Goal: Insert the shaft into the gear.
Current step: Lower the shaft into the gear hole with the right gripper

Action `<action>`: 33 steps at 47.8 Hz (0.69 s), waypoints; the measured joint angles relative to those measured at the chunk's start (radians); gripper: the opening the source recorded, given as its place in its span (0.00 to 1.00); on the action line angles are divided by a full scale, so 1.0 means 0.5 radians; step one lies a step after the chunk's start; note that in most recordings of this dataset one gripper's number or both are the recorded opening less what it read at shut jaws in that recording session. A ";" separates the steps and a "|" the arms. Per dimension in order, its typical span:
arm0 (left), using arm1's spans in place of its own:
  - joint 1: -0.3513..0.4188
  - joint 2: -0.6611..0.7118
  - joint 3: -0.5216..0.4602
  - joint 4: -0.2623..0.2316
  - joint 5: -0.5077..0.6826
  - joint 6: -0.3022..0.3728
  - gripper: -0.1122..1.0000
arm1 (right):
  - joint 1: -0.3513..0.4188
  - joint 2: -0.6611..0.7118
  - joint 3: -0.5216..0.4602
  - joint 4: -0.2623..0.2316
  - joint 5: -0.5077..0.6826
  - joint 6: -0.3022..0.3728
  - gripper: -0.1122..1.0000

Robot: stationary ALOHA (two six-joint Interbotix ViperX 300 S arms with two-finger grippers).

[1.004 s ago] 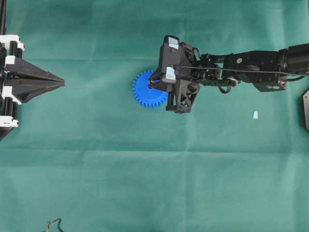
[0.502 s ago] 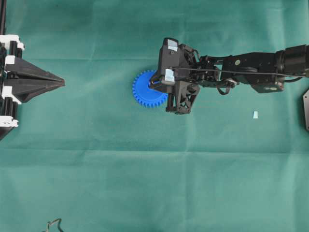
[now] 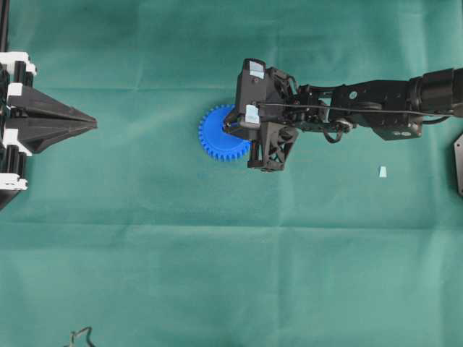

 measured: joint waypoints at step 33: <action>0.000 0.000 0.000 0.000 0.003 0.000 0.10 | -0.003 0.000 0.003 0.000 -0.064 0.000 0.92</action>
